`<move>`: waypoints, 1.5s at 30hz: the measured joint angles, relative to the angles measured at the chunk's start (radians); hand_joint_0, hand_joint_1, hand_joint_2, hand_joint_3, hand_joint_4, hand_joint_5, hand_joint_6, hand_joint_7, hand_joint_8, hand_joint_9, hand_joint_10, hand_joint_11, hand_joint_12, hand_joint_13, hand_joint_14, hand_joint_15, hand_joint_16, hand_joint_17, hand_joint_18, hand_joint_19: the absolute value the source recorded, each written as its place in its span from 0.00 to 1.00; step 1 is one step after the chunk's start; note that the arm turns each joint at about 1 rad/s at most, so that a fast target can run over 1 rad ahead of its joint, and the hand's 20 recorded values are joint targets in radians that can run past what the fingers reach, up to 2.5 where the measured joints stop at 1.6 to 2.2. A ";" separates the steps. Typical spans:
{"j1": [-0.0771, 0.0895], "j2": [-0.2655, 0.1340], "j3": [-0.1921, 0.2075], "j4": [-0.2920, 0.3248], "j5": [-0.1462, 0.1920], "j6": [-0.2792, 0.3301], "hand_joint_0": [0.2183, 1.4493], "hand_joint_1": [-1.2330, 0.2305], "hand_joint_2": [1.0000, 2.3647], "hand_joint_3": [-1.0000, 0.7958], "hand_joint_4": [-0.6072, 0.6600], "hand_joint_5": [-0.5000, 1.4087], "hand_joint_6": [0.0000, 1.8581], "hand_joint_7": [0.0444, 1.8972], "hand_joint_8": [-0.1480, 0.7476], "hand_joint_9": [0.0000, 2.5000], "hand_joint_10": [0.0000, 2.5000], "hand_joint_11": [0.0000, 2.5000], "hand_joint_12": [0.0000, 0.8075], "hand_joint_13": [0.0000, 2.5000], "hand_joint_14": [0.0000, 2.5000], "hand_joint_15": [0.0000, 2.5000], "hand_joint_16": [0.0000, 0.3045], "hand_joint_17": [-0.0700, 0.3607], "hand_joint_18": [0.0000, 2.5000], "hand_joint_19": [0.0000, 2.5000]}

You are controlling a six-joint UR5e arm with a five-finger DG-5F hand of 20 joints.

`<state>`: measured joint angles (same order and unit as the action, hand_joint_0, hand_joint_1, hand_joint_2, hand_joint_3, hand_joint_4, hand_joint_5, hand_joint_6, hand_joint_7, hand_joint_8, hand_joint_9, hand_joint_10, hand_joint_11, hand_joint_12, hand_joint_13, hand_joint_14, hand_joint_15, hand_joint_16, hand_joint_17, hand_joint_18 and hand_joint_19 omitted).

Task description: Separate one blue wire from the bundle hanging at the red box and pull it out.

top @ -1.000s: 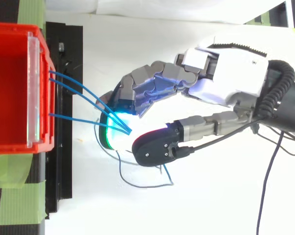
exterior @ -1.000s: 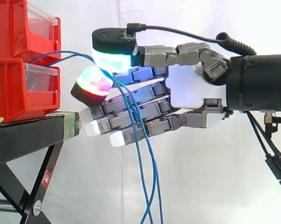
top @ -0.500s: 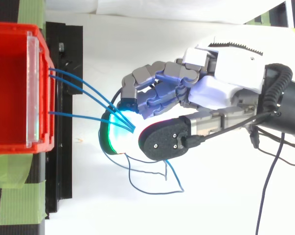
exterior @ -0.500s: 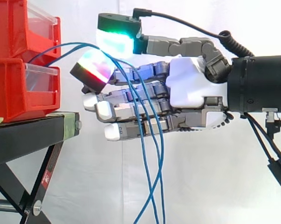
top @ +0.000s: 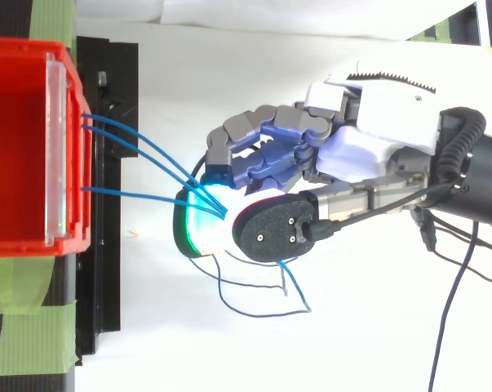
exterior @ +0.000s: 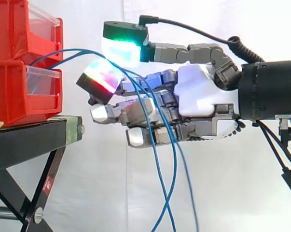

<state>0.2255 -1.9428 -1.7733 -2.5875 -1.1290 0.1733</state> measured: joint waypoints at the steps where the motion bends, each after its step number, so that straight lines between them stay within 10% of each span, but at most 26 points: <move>1: 0.000 0.000 0.000 -0.001 0.000 0.000 0.34 0.38 0.02 0.50 0.64 0.16 0.45 0.54 0.54 0.29 0.01 0.40 0.45 0.38 0.19 0.60 0.17 0.44 0.33 0.41; 9: 0.000 0.000 0.000 -0.007 0.000 0.000 0.33 0.38 0.02 0.50 0.64 0.16 0.45 0.55 0.54 0.28 0.01 0.39 0.46 0.36 0.28 0.59 0.17 0.44 0.34 0.44; 14: 0.000 0.000 0.000 -0.008 0.000 0.000 0.33 0.38 0.02 0.50 0.64 0.16 0.45 0.55 0.54 0.27 0.01 0.38 0.45 0.38 0.07 0.63 0.17 0.44 0.33 0.43; 19: 0.000 0.000 0.000 -0.008 0.000 -0.002 0.33 0.38 0.02 0.50 0.64 0.16 0.45 0.55 0.55 0.27 0.01 0.35 0.53 0.30 0.01 0.27 0.18 0.45 0.30 0.34; 24: 0.000 0.000 0.000 -0.008 0.000 -0.003 0.33 0.38 0.02 0.49 0.65 0.16 0.45 0.55 0.55 0.27 0.01 0.33 0.51 0.28 0.01 0.16 0.17 0.43 0.28 0.28; 37: 0.000 -0.001 0.000 -0.010 0.000 -0.003 0.33 0.39 0.02 0.49 0.65 0.15 0.45 0.54 0.54 0.27 0.01 0.35 0.44 0.45 0.00 0.60 0.18 0.44 0.29 0.34; 45: 0.000 -0.001 0.000 -0.024 0.000 -0.002 0.33 0.39 0.02 0.48 0.65 0.15 0.45 0.53 0.54 0.27 0.01 0.36 0.43 0.44 0.06 0.64 0.18 0.45 0.30 0.35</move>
<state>0.2255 -1.9433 -1.7733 -2.6115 -1.1290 0.1709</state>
